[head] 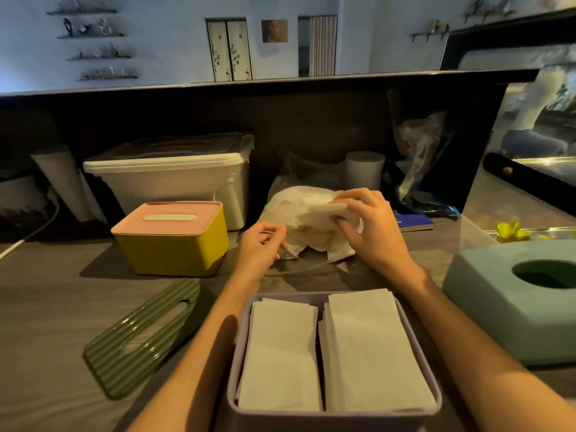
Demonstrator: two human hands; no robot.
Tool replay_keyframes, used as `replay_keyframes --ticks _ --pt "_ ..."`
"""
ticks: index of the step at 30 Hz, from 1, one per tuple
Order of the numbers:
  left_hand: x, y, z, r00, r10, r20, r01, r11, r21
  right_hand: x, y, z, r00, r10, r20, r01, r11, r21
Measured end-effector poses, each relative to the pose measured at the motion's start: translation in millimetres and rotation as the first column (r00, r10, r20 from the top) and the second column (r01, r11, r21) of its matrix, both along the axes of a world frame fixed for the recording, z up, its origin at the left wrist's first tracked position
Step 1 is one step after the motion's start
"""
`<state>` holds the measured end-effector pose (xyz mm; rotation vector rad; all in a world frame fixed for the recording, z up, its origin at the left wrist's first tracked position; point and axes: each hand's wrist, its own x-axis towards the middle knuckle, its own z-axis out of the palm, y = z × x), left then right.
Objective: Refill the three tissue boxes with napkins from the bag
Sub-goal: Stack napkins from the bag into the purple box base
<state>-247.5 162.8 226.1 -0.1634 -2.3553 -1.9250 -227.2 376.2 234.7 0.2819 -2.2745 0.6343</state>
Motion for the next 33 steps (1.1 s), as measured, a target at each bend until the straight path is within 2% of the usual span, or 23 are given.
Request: replay_keyframes --ticks 4,7,9,11,12,17,20,24,28,31,33 --pt "0 2 3 0.999 0.015 0.035 -0.017 0.999 0.038 16 -12 18 0.987 0.14 0.085 -0.095 0.914 -0.394" --pt "3 5 8 0.986 -0.02 0.163 -0.015 0.978 0.207 24 -16 26 0.937 0.314 0.153 -0.169 0.789 -0.591" --pt "6 3 14 0.939 -0.218 0.265 0.101 0.915 0.391 25 -18 27 0.863 0.465 0.198 -0.223 0.701 -0.678" --pt "12 0 18 0.823 -0.504 0.264 0.241 0.729 0.641 24 -18 25 0.808 0.529 0.261 -0.226 0.687 -0.691" --pt "15 -1 17 0.78 -0.574 0.249 0.261 0.66 0.704 23 -19 23 0.801 0.524 0.288 -0.217 0.704 -0.677" --pt "22 10 2 0.661 -0.729 0.177 0.311 0.481 0.82 21 -21 15 0.837 0.358 0.414 -0.111 0.851 -0.513" --pt "15 8 -1 0.675 -0.709 0.202 0.282 0.501 0.818 19 -17 18 0.832 0.293 0.472 -0.07 0.898 -0.434" --pt "13 4 -7 0.685 -0.691 0.232 0.297 0.555 0.777 18 -11 18 0.814 0.325 0.481 -0.083 0.885 -0.458" --pt "14 6 -5 0.728 -0.654 0.207 0.33 0.598 0.73 17 -10 14 0.856 0.27 0.441 -0.081 0.913 -0.401" --pt "11 5 -6 0.771 -0.599 0.214 0.308 0.646 0.699 13 -8 12 0.881 0.279 0.381 -0.094 0.895 -0.437" --pt "12 5 -7 0.775 -0.593 0.218 0.293 0.644 0.707 12 -8 13 0.903 0.26 0.343 -0.072 0.877 -0.476"
